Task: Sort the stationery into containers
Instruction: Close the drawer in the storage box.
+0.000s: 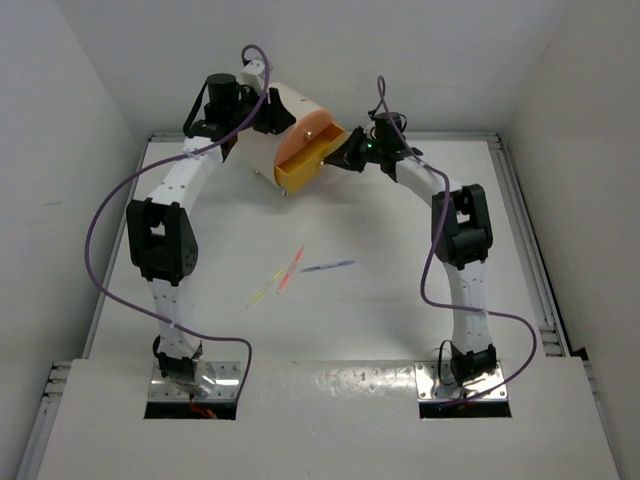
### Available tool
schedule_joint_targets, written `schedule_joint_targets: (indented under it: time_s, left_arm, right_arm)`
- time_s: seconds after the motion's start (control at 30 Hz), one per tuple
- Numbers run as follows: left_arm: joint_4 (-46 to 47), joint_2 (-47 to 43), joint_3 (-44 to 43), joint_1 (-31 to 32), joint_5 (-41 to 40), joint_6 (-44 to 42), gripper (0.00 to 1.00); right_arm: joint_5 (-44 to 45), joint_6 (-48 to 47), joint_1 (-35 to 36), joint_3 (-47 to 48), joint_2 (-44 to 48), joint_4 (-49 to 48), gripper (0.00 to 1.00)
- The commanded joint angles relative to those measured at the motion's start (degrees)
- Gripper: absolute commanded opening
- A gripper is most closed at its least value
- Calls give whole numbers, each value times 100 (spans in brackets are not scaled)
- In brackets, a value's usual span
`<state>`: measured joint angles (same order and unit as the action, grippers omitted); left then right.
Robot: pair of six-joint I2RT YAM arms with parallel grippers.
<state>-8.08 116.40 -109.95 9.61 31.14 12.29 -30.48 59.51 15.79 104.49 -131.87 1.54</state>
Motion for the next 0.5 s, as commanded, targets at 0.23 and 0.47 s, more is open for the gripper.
schedule_joint_targets:
  time_s: [0.23,0.47]
  left_arm:
    - [-115,-126,88,-73,165,-131,50]
    - [-273,-170,132,-73,156,-227,50]
  right_arm:
    - [-230,667,170,660,-470,-1112,11]
    - [-239,1010,205,836,-699,-1401,13]
